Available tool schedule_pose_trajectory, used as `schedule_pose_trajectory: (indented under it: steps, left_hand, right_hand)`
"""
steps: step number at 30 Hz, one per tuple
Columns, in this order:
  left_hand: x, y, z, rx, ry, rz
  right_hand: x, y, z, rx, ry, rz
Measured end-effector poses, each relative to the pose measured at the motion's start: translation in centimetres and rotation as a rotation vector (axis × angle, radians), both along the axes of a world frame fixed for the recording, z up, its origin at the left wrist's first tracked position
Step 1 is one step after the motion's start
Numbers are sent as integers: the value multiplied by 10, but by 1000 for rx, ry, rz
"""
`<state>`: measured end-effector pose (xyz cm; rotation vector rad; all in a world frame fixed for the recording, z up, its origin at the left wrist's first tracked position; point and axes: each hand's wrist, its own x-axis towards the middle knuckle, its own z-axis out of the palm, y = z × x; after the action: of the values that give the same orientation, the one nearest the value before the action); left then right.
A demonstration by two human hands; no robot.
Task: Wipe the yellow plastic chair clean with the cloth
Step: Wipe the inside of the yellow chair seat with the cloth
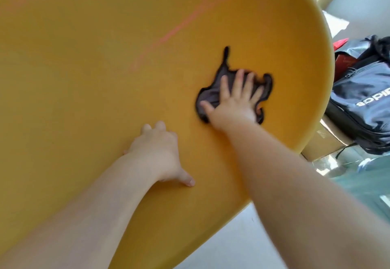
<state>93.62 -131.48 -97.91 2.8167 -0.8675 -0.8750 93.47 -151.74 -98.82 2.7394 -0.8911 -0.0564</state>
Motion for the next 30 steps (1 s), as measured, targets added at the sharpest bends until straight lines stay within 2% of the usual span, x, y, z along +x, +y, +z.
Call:
schedule_pose_trajectory:
  steps: [2,4,7,9,11,15,19,21,24,30]
  left_hand:
    - [0,-1,1,-11,-6,-16]
    - [0,-1,1,-9,-7,-17]
    - [-1,1,1,-13,-8,-18]
    - [-1,1,1,-12,2,-16]
    - [-1,1,0,-14,14,-3]
    - [0,-1,-1,-13,18,0]
    - [1,2,-3,-2,-51,12]
    - [4,6,-10,25,-90,6]
    - [5,11,-16,31,-39,27]
    - [-18,10,-11,35,13,-16]
  right_hand:
    - [-5,44,-24,150,50,90]
    - [-15,54,-29,186,175,222]
    - [-31,-3,5,-72,270,316]
    - [-33,-53,44,-271,250,210]
    - [-29,-76,69,-341,240,96]
    - [-13,-34,31,-159,102,4]
    - [-16,21,-18,50,108,120]
    - [-23,25,-19,74,149,174]
    - [-36,24,-17,83,203,237]
    - [-83,29,-8,136,247,225]
